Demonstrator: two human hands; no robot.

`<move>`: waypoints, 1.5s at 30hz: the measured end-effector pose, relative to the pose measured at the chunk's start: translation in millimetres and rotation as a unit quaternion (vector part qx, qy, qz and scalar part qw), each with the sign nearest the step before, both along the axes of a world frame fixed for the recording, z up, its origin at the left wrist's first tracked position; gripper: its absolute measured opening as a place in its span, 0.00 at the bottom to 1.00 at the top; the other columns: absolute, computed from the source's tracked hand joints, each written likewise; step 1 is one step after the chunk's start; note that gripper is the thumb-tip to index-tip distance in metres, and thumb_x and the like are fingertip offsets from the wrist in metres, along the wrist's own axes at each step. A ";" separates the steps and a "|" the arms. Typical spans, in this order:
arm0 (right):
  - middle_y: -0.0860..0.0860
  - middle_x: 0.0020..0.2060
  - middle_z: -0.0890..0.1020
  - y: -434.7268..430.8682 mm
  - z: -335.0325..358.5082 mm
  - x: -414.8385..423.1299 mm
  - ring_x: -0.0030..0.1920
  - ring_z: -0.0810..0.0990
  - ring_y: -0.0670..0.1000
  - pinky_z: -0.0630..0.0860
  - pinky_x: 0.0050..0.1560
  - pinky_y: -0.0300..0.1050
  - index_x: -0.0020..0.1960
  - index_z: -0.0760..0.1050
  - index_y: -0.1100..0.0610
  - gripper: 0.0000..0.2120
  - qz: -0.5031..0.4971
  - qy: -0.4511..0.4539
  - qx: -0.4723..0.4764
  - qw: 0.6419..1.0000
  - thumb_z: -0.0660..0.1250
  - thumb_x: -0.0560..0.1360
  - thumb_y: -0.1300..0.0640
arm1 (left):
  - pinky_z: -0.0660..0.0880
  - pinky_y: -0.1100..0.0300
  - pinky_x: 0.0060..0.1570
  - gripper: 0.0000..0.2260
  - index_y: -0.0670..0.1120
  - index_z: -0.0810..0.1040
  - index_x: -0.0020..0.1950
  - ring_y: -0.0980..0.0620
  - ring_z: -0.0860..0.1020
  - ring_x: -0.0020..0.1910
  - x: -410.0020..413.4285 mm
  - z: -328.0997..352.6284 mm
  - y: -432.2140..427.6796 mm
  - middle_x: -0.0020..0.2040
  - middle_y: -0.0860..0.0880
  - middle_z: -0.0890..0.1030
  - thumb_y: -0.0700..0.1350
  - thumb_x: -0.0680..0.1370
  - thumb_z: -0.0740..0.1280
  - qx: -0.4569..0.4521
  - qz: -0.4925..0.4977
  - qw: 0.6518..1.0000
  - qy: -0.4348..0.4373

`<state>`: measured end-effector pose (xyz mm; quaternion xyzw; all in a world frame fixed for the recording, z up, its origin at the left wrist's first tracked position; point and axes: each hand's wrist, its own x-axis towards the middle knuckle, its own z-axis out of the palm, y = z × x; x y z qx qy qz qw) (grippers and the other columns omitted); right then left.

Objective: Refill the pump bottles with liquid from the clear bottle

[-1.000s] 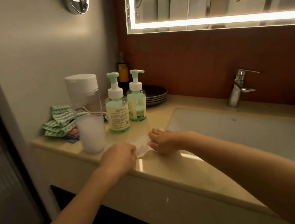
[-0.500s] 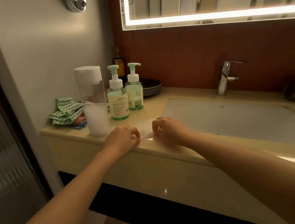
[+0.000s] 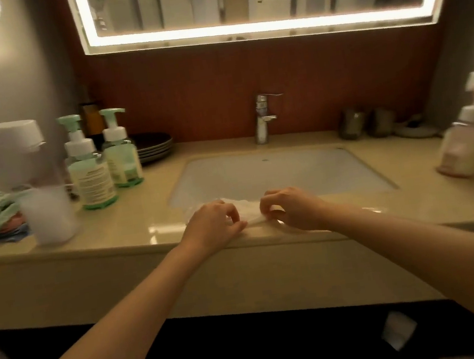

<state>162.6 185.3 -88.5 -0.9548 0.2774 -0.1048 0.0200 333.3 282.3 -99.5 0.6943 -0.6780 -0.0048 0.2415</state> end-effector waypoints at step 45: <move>0.56 0.58 0.78 56.3 -290.8 -539.5 0.56 0.77 0.55 0.74 0.54 0.46 0.67 0.68 0.58 0.20 -0.573 -0.114 0.283 0.761 0.57 0.79 0.48 | 0.66 0.51 0.65 0.26 0.47 0.54 0.75 0.44 0.64 0.70 -513.4 -243.6 -125.8 0.73 0.45 0.62 0.50 0.80 0.59 0.366 -0.358 0.859 0.006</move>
